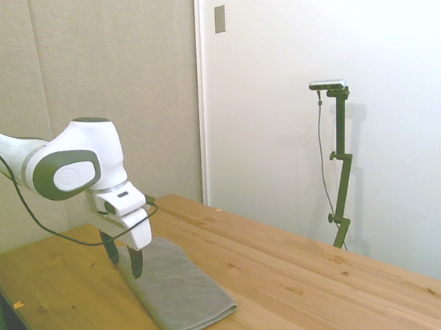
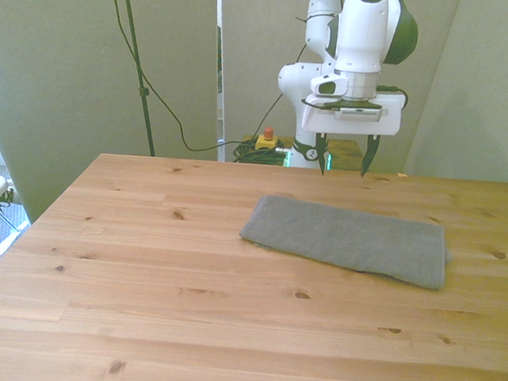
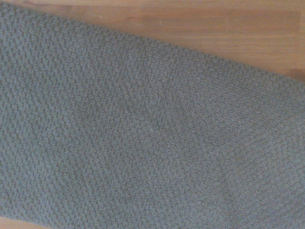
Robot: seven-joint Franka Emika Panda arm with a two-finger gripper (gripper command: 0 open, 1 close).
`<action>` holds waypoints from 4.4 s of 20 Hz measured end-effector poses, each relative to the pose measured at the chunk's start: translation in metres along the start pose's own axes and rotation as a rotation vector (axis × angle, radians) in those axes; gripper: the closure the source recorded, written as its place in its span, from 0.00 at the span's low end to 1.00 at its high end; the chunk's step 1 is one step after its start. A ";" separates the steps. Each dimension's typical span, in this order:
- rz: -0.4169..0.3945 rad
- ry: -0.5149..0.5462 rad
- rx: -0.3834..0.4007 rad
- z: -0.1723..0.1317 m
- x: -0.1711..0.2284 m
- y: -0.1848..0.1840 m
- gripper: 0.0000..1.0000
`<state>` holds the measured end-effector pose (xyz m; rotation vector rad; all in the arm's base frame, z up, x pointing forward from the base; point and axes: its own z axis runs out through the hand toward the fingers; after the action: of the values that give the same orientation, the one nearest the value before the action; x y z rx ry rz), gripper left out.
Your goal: Fold the towel
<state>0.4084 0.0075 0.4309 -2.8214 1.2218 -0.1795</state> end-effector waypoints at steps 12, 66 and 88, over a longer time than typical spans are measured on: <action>0.107 0.170 -0.124 -0.003 -0.002 -0.142 0.00; 0.105 0.432 -0.631 0.133 -0.087 -0.313 1.00; -0.014 0.351 -0.441 0.081 -0.119 -0.285 1.00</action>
<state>0.5436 0.2899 0.3705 -3.2796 1.4653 -0.4792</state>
